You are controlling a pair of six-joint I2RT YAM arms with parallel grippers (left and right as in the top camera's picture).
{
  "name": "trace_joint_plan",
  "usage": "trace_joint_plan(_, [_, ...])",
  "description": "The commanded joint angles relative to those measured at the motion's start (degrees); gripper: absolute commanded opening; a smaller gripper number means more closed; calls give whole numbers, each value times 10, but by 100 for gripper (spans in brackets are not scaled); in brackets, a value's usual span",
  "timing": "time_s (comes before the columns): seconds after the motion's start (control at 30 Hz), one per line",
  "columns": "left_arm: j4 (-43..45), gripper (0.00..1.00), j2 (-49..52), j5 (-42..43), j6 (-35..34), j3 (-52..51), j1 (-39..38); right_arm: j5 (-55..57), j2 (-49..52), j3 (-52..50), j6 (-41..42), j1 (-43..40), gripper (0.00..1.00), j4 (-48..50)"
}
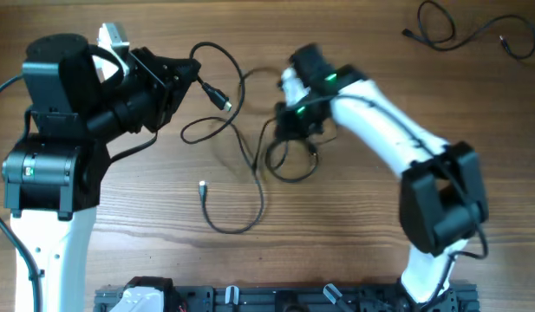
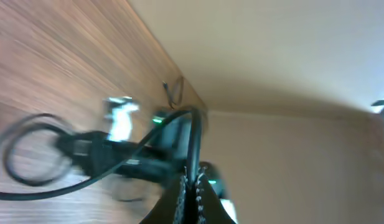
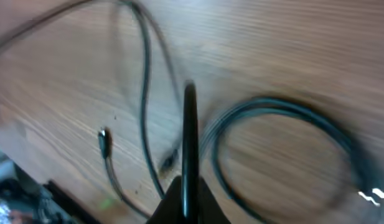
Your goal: Untangle cables
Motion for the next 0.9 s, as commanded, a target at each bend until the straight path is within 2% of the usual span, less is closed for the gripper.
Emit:
trace_joint_plan(0.0, [-22,8,4,-23,74,3,-2,3,-101,64,-20,-85,4,-37])
trace_joint_plan(0.17, [-61,11,63,-23,125,-2,-12,3,-279,77,-8,-167,4,-32])
trace_joint_plan(0.27, [-25,15,130,-22,143,-2,-50,3,-355,77,24,-168,4,-24])
trace_joint_plan(0.3, [-17,19,140,-22,155,-2,-57,3,-361,77,30,-168,4,-26])
trace_joint_plan(0.33, [-13,29,155,-22,168,-2,-66,3,-363,77,40,-168,4,-32])
trace_joint_plan(0.4, [-18,31,175,-22,170,-2,-71,4,-360,75,70,-168,4,-56])
trace_joint_plan(0.43, [-21,39,183,-23,170,-2,-71,3,-356,73,88,-168,4,-65])
trace_joint_plan(0.5, [-28,47,185,-22,170,-2,-71,3,-345,73,103,-167,4,-82])
trace_joint_plan(0.53, [-35,56,185,-22,170,-2,-71,3,-340,72,112,-167,4,-90])
trace_joint_plan(0.57, [-45,61,185,-22,174,-2,-71,3,-336,72,117,-167,4,-94])
trace_joint_plan(0.63, [-73,79,185,-22,216,-2,-76,3,-321,72,131,-167,4,-106])
trace_joint_plan(0.7, [-97,91,185,-23,251,-2,-93,3,-307,71,131,-167,4,-120])
trace_joint_plan(0.77, [-105,96,185,-23,277,-2,-110,3,-299,71,132,-167,4,-128])
trace_joint_plan(0.87, [-125,100,185,-122,262,-3,-138,3,-296,71,144,-167,4,-131])
